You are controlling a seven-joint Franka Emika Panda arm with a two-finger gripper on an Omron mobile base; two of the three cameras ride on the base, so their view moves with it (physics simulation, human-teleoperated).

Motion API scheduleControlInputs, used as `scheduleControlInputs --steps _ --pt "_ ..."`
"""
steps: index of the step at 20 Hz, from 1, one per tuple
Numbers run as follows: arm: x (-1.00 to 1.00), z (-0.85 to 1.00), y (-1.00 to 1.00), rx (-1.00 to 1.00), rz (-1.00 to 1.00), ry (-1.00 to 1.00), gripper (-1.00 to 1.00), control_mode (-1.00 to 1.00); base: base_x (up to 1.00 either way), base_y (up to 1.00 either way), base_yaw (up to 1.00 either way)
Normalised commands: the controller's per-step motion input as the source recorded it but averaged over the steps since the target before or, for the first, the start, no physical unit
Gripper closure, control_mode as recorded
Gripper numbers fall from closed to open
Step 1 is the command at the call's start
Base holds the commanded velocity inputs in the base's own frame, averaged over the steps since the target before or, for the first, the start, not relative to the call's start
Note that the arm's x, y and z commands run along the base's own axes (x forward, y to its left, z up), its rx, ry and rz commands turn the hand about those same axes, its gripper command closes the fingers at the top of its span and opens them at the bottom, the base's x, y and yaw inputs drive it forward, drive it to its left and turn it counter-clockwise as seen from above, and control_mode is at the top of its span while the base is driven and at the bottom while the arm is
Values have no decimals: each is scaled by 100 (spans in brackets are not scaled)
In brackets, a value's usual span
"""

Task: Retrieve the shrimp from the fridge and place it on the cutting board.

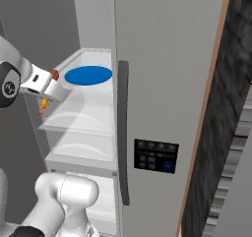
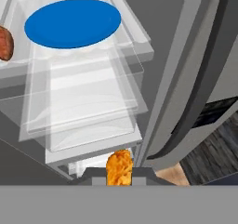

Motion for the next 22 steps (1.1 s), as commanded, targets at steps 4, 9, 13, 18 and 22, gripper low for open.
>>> scheduleControlInputs --steps 4,9,13,18,22 --pt "-33 -23 -18 0 0 2 100 -100 0 0 0" --pt "-9 -17 -6 0 0 7 100 -100 0 0 0" --pt "0 -47 -7 0 0 5 100 -100 0 0 0" --pt "0 -46 -12 0 0 15 100 -100 0 0 0" --pt "8 -53 -19 0 -1 13 100 -100 0 0 0"
